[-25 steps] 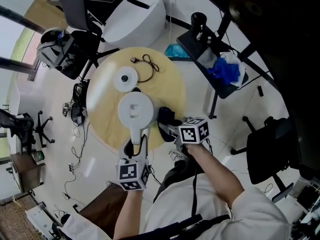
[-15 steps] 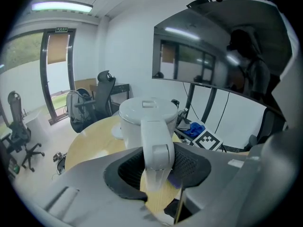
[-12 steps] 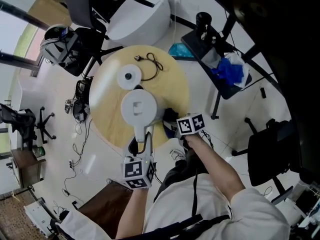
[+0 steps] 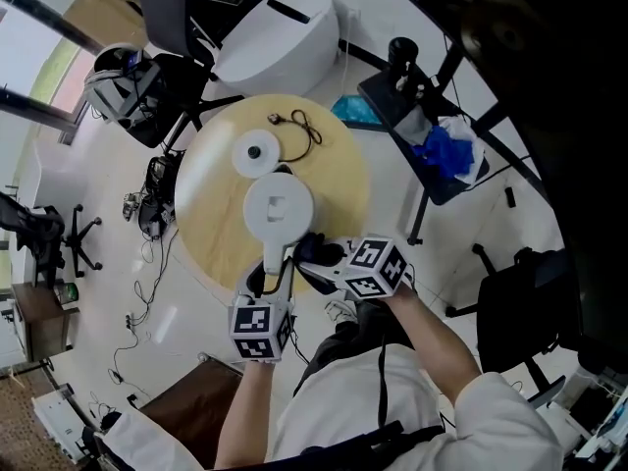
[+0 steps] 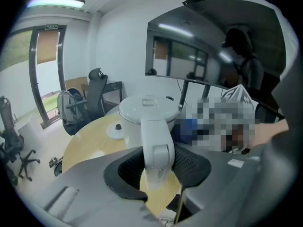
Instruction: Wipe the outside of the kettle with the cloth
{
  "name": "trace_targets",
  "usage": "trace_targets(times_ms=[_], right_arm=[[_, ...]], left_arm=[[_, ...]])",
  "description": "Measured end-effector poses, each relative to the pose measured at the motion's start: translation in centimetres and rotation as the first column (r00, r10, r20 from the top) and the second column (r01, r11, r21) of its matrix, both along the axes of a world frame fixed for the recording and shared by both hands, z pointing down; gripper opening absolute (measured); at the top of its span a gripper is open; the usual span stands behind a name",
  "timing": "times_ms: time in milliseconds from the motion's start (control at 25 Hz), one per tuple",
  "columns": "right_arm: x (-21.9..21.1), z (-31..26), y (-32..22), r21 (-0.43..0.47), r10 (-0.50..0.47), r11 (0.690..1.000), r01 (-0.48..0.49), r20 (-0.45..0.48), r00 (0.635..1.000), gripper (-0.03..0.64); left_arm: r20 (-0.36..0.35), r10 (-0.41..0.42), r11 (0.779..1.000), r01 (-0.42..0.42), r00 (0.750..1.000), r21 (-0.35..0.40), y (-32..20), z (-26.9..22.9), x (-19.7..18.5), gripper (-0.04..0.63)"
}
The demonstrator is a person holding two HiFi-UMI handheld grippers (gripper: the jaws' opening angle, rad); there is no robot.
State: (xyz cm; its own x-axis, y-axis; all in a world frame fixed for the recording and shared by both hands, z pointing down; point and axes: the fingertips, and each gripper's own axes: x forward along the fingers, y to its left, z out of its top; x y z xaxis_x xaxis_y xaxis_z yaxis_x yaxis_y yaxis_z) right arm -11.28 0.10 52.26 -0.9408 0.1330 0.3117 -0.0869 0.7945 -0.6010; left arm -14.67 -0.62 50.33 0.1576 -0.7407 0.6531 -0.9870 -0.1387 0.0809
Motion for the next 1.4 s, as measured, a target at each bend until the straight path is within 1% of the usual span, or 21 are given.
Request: trace_targets(times_ms=[80, 120, 200, 280, 360, 400, 440, 600, 760, 920, 1040, 1080, 1200, 1320, 1400], right_arm=[[-0.2, -0.9, 0.4, 0.12, -0.057, 0.991, 0.06, -0.032, 0.998, 0.064], [-0.2, -1.2, 0.5, 0.188, -0.084, 0.978, 0.095, -0.067, 0.994, 0.064], [-0.2, -1.5, 0.9, 0.306, -0.13, 0.936, 0.174, -0.158, 0.979, 0.065], [-0.3, -1.5, 1.1, 0.375, -0.162, 0.892, 0.253, -0.259, 0.952, 0.066], [-0.4, -1.2, 1.3, 0.397, -0.175, 0.863, 0.312, -0.343, 0.923, 0.065], [-0.5, -0.9, 1.3, 0.395, -0.176, 0.859, 0.326, -0.371, 0.912, 0.066], [-0.5, -0.7, 1.3, 0.382, -0.172, 0.864, 0.327, -0.385, 0.907, 0.065], [-0.6, 0.7, 1.3, 0.267, -0.148, 0.929, 0.257, -0.367, 0.918, 0.064], [-0.4, 4.9, 1.1, 0.168, -0.141, 0.961, 0.221, -0.392, 0.909, 0.064], [-0.1, 11.3, 0.8, 0.065, -0.145, 0.979, 0.195, -0.452, 0.88, 0.064], [0.7, 15.6, 0.4, -0.002, -0.144, 0.986, 0.167, -0.51, 0.848, 0.064], [0.9, 16.5, 0.2, -0.022, -0.144, 0.988, 0.154, -0.516, 0.844, 0.064], [1.1, 17.0, 0.0, -0.06, -0.139, 0.99, 0.126, -0.5, 0.855, 0.064], [1.3, 16.6, -0.2, -0.051, -0.126, 0.992, 0.116, -0.5, 0.856, 0.064], [1.6, 16.0, -0.6, -0.04, -0.109, 0.994, 0.102, -0.491, 0.864, 0.064]], left_arm=[[-0.002, 0.015, 1.0, -0.015, 1.0, -0.009, 0.0, 0.0, 0.0, 0.164], [-0.002, 0.021, 1.0, -0.021, 1.0, -0.011, 0.0, 0.0, 0.0, 0.164], [-0.001, 0.032, 0.999, -0.032, 0.999, -0.015, 0.0, -0.1, 0.0, 0.164], [0.0, 0.041, 0.999, -0.041, 0.999, -0.016, 0.0, -0.2, 0.1, 0.164], [0.0, 0.047, 0.999, -0.047, 0.999, -0.014, 0.0, -0.2, 0.1, 0.164], [0.0, 0.05, 0.999, -0.05, 0.999, -0.014, 0.0, -0.2, 0.1, 0.164], [-0.001, 0.052, 0.999, -0.052, 0.999, -0.013, 0.0, -0.2, 0.1, 0.164], [-0.006, 0.058, 0.998, -0.058, 0.998, -0.012, 0.0, -0.2, 0.3, 0.164], [-0.01, 0.061, 0.998, -0.061, 0.998, -0.013, 0.0, -0.3, 0.5, 0.164], [-0.012, 0.065, 0.998, -0.065, 0.998, -0.019, 0.0, -0.1, 0.7, 0.164], [-0.011, 0.071, 0.997, -0.071, 0.997, -0.027, 0.2, 0.1, 0.9, 0.164], [-0.009, 0.073, 0.997, -0.073, 0.997, -0.028, 0.3, 0.2, 1.1, 0.166], [-0.005, 0.062, 0.998, -0.062, 0.998, -0.025, 0.2, 0.2, 1.3, 0.166], [-0.011, 0.046, 0.999, -0.046, 0.999, -0.018, -0.5, 0.1, 1.1, 0.166], [-0.012, 0.046, 0.999, -0.046, 0.999, -0.015, -1.0, 0.2, 1.1, 0.166]])
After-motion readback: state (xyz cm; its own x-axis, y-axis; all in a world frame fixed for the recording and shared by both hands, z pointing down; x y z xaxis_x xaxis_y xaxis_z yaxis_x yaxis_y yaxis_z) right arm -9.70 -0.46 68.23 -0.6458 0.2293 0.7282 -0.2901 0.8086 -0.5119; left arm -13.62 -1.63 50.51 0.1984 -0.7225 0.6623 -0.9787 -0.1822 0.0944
